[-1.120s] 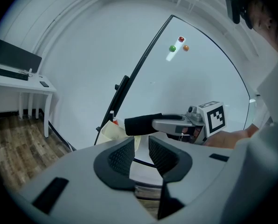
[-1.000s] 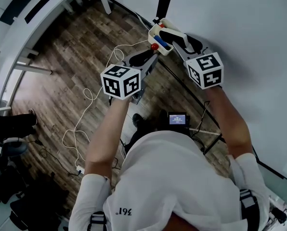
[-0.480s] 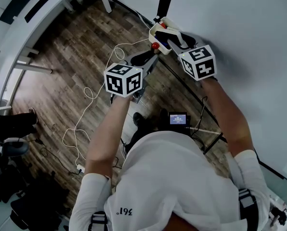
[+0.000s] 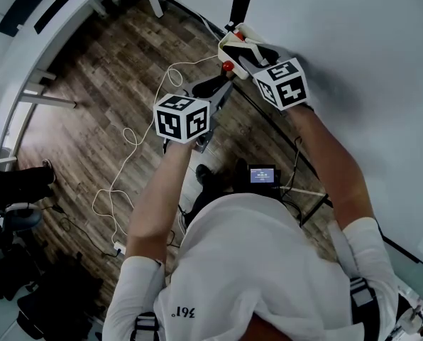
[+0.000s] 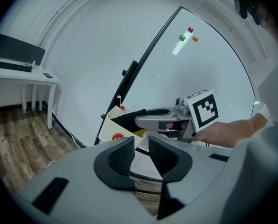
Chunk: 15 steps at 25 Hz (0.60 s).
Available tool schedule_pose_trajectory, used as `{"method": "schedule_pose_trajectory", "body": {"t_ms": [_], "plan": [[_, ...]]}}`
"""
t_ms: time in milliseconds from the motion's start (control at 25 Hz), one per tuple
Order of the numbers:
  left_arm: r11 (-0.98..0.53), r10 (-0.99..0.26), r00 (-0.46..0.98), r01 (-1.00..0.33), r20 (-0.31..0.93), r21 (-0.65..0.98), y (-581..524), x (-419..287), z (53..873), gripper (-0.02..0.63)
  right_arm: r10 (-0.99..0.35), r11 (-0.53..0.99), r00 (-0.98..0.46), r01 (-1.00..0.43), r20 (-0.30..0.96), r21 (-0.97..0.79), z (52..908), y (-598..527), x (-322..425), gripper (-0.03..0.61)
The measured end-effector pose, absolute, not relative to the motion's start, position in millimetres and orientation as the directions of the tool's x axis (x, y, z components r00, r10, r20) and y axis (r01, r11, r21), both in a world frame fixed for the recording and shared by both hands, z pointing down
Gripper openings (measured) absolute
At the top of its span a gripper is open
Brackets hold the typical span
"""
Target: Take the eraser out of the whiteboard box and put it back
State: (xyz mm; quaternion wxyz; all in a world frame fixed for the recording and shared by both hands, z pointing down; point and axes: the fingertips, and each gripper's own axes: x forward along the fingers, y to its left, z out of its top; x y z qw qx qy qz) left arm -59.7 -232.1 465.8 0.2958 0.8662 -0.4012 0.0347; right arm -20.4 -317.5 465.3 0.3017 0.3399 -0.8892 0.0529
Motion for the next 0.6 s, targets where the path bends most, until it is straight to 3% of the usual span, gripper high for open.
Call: {"method": "schedule_pose_trajectory", "body": {"t_ms": [600], "plan": [[-0.473,-0.685,0.66,-0.724,0.308,0.501,-225,-68,474,0.1,-0.588,0.765,-0.581,-0.626,0.563,0.153,477,-323,-27,0.193]]}}
